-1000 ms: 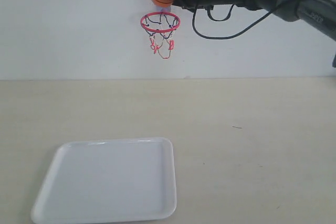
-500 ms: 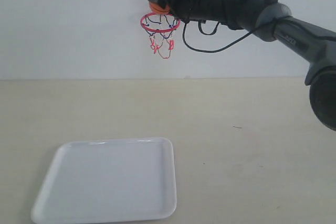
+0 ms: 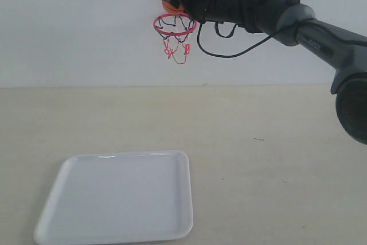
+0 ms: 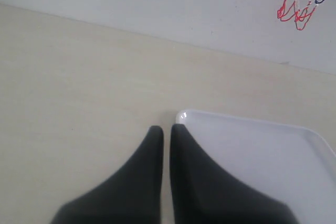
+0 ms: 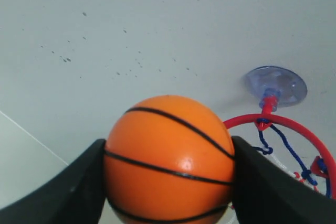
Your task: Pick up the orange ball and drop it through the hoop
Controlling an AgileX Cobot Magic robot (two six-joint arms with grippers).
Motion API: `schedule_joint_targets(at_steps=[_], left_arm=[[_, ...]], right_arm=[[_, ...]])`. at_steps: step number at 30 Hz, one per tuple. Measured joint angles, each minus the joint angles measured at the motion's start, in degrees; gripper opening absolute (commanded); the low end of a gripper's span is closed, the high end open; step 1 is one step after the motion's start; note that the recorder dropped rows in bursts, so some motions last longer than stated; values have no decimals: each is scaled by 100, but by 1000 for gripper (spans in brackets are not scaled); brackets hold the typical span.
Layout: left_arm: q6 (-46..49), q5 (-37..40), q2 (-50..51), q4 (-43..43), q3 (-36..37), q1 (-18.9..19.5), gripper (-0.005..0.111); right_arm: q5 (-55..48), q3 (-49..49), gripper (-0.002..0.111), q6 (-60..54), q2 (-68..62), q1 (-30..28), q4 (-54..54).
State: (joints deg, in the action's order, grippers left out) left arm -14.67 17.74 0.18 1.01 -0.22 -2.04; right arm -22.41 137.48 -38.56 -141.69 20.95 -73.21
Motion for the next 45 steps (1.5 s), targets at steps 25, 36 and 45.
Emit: schedule_joint_targets(at_steps=[25, 36, 45], left_arm=[[0, 0, 0, 0, 0, 0, 4], [0, 0, 0, 0, 0, 0, 4], [0, 0, 0, 0, 0, 0, 4]], right_arm=[[-364, 0, 52, 63, 24, -22, 241], [-2964, 0, 28, 780, 278, -902, 433], [-4667, 0, 28, 1348, 287, -1497, 470]])
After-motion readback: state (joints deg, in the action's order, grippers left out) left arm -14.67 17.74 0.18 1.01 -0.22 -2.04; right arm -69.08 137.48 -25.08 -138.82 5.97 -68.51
